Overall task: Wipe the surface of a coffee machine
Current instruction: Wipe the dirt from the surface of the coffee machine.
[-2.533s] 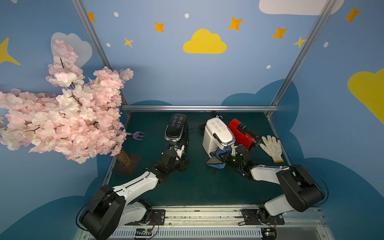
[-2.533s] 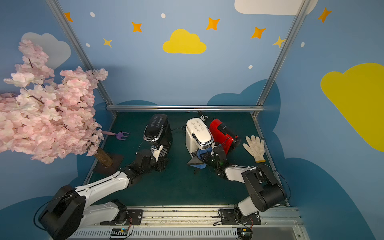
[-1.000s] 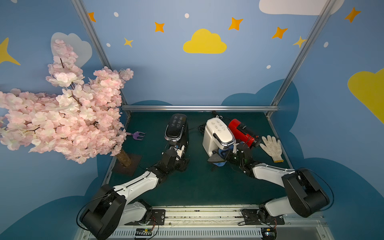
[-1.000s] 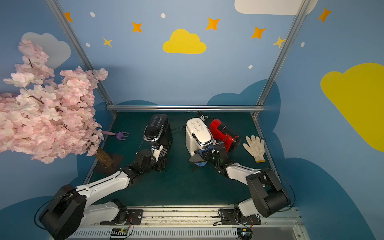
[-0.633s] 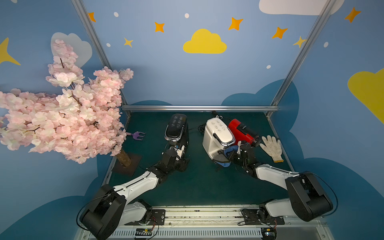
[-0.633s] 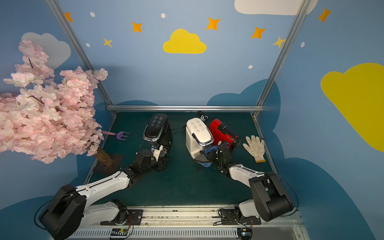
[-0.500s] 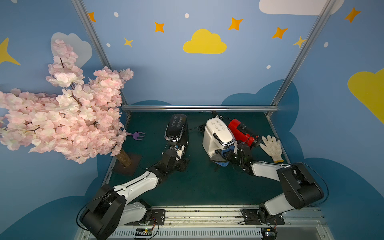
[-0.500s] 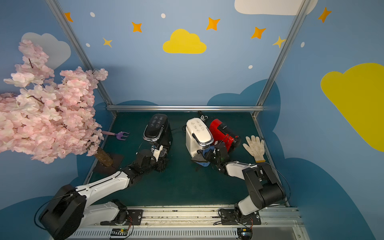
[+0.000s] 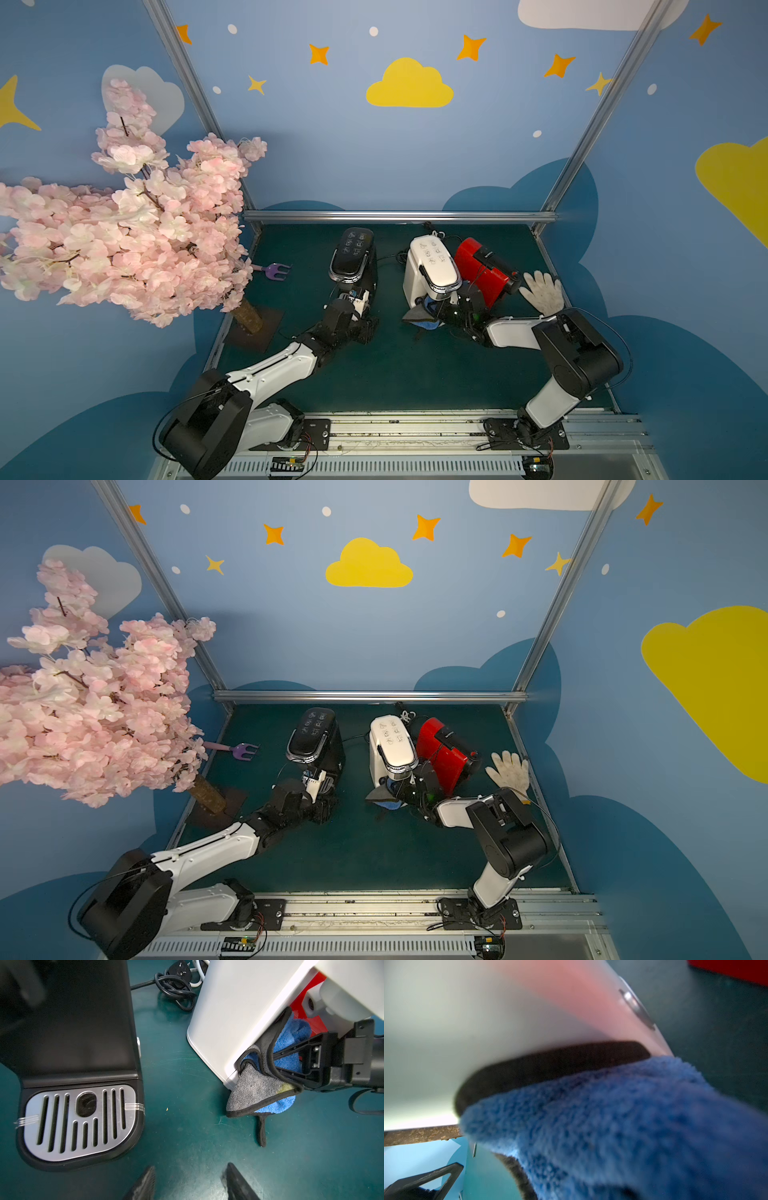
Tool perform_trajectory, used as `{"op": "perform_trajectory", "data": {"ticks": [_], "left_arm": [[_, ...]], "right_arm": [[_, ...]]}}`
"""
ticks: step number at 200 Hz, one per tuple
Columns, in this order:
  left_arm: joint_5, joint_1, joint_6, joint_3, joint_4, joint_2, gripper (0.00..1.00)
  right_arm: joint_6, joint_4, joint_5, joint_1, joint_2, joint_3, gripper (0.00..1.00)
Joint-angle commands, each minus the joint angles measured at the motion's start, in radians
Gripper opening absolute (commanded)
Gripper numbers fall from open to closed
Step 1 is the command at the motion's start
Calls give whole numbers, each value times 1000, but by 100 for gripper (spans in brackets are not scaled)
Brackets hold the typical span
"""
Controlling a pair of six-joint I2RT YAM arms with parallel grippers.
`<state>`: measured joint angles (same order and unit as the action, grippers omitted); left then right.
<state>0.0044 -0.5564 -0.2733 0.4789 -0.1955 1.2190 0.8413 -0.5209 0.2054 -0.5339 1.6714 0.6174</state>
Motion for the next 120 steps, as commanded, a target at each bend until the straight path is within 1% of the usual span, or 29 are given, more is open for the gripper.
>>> {"op": "perform_trajectory", "data": {"ticks": [1, 12, 29, 45, 59, 83, 105, 120], "left_arm": [[-4, 4, 5, 16, 1, -8, 56], [-12, 4, 7, 18, 9, -12, 56], [-66, 8, -5, 27, 46, -10, 56], [-76, 25, -18, 30, 61, -7, 56], [-62, 47, -33, 27, 66, -9, 56], [-51, 91, -59, 15, 70, -14, 56], [-15, 142, -91, -5, 58, -15, 56], [11, 177, -112, -14, 46, -2, 56]], "right_arm": [[-4, 84, 44, -11, -48, -41, 0], [-22, 122, 23, 0, -113, -67, 0], [-54, 210, -12, 24, -216, -93, 0], [-86, 293, -29, 45, -318, -98, 0], [-114, 371, -75, 50, -411, -98, 0], [-98, 502, -183, 55, -580, -107, 0], [-85, 559, -267, 55, -740, -134, 0], [-142, 579, -300, 55, -834, -139, 0]]}}
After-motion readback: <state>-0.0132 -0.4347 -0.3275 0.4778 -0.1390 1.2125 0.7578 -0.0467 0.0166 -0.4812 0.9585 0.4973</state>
